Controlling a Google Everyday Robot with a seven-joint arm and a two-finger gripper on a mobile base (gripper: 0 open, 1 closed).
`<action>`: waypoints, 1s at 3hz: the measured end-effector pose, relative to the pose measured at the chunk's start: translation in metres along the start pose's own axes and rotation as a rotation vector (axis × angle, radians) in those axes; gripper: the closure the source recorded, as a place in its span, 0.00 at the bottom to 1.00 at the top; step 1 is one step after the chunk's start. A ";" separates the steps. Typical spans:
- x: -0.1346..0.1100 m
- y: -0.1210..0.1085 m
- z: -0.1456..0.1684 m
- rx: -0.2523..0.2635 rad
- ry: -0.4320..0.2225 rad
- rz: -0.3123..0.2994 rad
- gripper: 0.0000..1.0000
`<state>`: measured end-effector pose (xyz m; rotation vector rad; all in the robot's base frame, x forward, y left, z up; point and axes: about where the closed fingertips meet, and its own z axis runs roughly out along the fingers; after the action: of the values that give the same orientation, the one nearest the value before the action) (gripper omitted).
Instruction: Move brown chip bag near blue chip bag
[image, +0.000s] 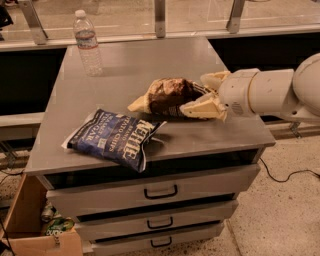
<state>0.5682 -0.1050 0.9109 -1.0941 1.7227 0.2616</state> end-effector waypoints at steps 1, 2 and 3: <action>-0.006 0.000 -0.004 0.002 -0.015 -0.001 0.00; -0.018 -0.025 -0.019 0.055 -0.046 -0.036 0.00; -0.024 -0.072 -0.052 0.125 -0.059 -0.137 0.00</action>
Offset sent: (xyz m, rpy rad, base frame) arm 0.0239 -0.0448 0.0689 0.0089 -0.1804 -0.0511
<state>0.5912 -0.1646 0.9766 -1.0963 1.5826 0.0984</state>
